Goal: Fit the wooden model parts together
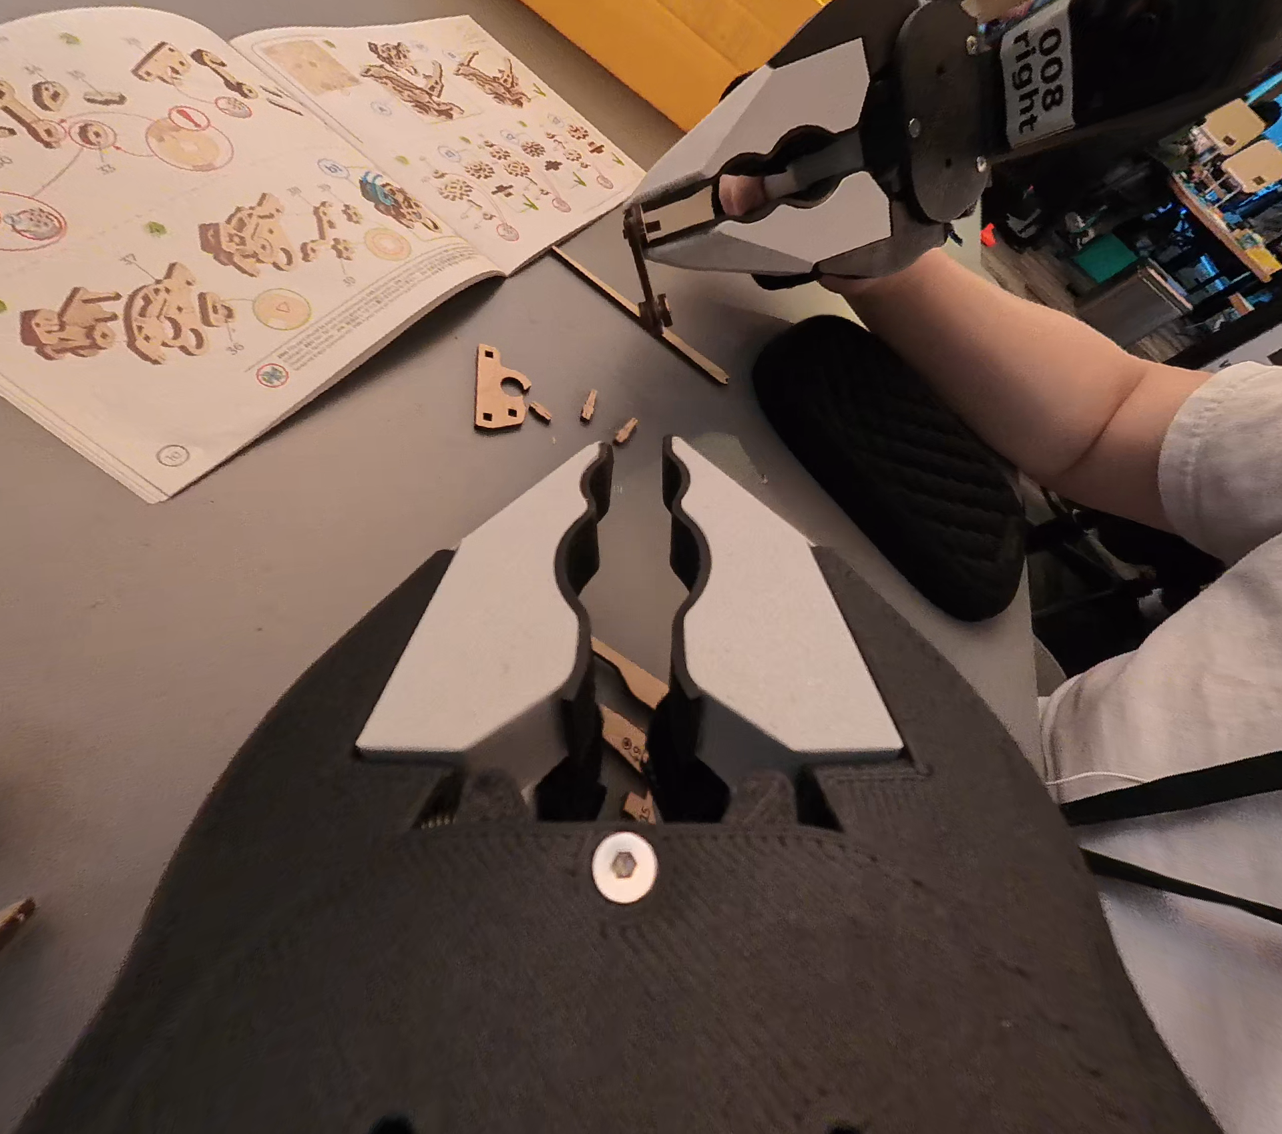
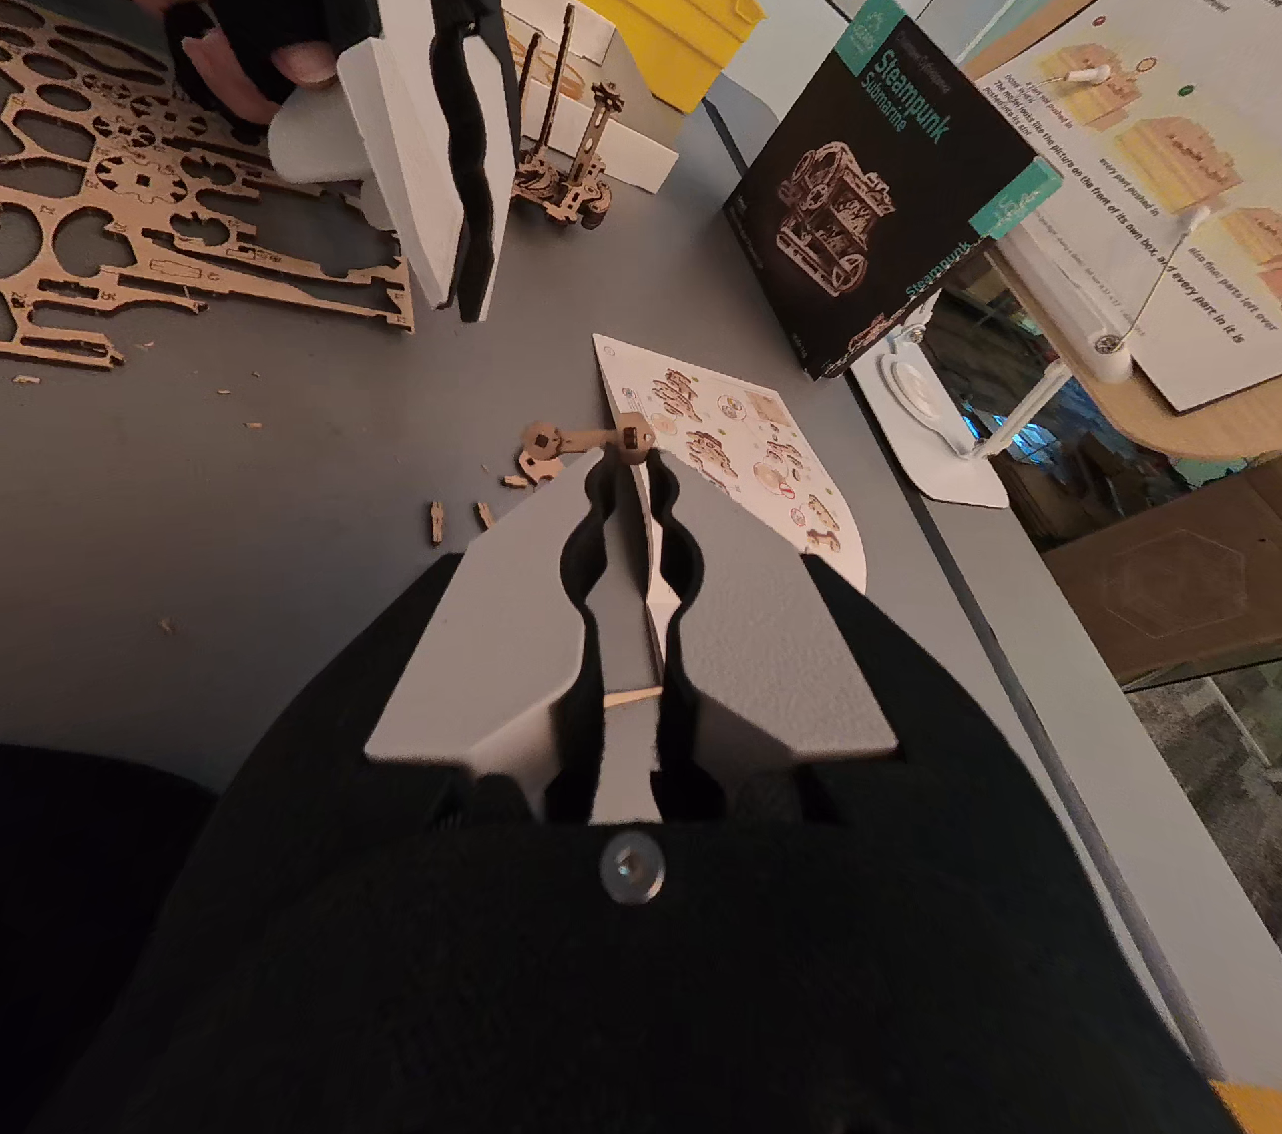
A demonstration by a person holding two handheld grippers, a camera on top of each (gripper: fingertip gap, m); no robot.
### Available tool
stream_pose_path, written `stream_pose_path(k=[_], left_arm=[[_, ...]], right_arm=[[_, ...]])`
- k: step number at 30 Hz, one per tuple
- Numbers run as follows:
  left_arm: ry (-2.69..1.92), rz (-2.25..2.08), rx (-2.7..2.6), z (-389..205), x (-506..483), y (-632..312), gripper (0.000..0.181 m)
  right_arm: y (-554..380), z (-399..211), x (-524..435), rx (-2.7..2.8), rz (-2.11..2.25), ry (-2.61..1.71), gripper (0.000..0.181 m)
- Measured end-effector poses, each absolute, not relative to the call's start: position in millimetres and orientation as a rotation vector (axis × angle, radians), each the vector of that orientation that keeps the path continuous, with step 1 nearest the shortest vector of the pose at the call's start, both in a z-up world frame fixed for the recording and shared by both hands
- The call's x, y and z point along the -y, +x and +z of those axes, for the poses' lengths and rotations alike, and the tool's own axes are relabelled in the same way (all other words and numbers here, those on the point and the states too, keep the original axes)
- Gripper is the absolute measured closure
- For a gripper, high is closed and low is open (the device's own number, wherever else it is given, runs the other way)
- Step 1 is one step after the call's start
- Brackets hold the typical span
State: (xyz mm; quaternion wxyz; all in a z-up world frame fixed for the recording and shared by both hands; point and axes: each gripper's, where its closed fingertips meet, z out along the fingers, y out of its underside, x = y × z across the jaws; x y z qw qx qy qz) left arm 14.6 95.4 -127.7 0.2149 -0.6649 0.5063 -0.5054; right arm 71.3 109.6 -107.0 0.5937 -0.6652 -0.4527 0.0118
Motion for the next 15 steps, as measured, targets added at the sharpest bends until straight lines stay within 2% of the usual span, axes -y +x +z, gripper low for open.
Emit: stream_pose_path(k=[15], left_arm=[[-1.847,-1.354,-1.447,-133.0,-96.7,11.9,0.169]], right_arm=[[76.2,-111.3,-109.1,1.051,0.052,-1.563,0.176]])
